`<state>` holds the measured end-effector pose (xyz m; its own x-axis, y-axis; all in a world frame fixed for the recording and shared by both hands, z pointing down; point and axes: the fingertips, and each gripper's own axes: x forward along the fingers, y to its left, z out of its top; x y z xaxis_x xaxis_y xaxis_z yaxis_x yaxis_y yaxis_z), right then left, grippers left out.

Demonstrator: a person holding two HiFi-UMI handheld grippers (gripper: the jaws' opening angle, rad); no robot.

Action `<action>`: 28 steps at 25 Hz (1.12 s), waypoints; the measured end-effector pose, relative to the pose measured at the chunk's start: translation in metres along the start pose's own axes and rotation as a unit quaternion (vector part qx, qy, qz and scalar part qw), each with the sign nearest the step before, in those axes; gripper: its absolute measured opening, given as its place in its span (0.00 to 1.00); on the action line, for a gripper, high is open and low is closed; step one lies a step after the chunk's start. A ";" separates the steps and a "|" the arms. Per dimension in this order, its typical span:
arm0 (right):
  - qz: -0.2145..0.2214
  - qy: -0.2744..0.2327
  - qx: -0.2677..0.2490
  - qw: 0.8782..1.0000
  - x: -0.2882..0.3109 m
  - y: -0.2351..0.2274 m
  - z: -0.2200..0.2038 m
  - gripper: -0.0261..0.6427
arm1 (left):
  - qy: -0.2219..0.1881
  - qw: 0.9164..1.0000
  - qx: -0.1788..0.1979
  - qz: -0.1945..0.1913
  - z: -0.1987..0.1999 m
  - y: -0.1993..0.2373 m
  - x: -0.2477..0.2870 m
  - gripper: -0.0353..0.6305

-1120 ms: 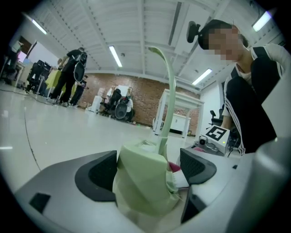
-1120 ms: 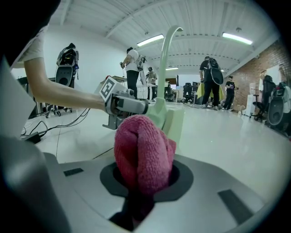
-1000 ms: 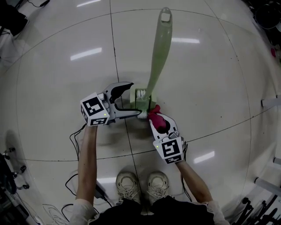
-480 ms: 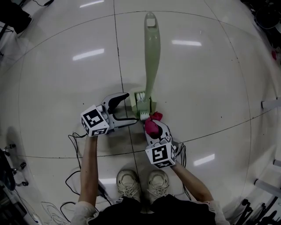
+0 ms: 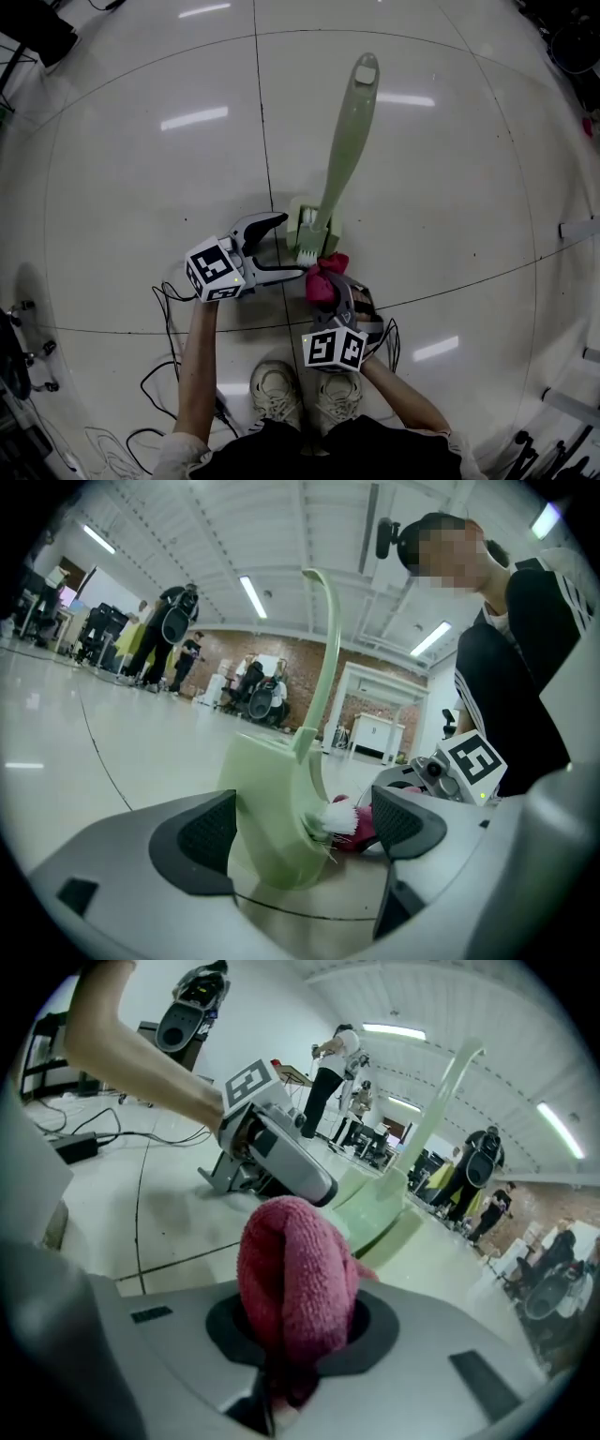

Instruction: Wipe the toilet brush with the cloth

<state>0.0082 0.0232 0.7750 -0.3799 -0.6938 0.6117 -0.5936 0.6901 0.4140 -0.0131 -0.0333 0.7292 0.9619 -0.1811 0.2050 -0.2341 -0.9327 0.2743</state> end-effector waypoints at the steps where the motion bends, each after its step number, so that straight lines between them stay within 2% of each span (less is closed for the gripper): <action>1: -0.006 -0.002 0.025 1.000 -0.005 -0.003 -0.001 0.14 | -0.003 1.000 -0.004 0.004 -0.001 -0.003 -0.001 0.70; 3: -0.031 -0.002 0.076 0.997 -0.019 -0.018 -0.008 0.14 | -0.005 1.000 -0.008 0.015 -0.004 -0.008 -0.004 0.70; 5: -0.050 0.017 0.086 0.995 -0.029 -0.030 -0.022 0.14 | 0.009 1.000 -0.003 0.019 -0.011 -0.016 -0.006 0.70; 8: -0.041 0.062 0.000 0.997 -0.018 -0.022 -0.039 0.14 | 0.036 0.999 0.008 0.015 -0.021 -0.025 -0.005 0.70; 11: -0.026 0.083 -0.082 0.993 0.002 -0.009 -0.035 0.14 | 0.030 0.999 -0.002 0.017 -0.021 -0.026 -0.003 0.70; 14: -0.015 0.078 -0.132 0.988 0.010 0.001 -0.022 0.14 | 0.020 1.000 -0.014 0.010 -0.019 -0.033 0.000 0.70; 20: 0.003 0.060 -0.142 0.988 0.009 0.016 -0.011 0.14 | 0.020 1.000 -0.019 -0.003 -0.021 -0.043 0.000 0.70; 28: 0.021 0.055 -0.179 0.982 0.008 0.031 -0.006 0.14 | 0.023 1.000 -0.017 -0.011 -0.021 -0.049 0.002 0.70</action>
<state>-0.0088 0.0403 0.7961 -0.3083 -0.6505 0.6941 -0.2845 0.7593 0.5852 -0.0031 0.0187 0.7358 0.9597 -0.1453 0.2407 -0.2180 -0.9251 0.3109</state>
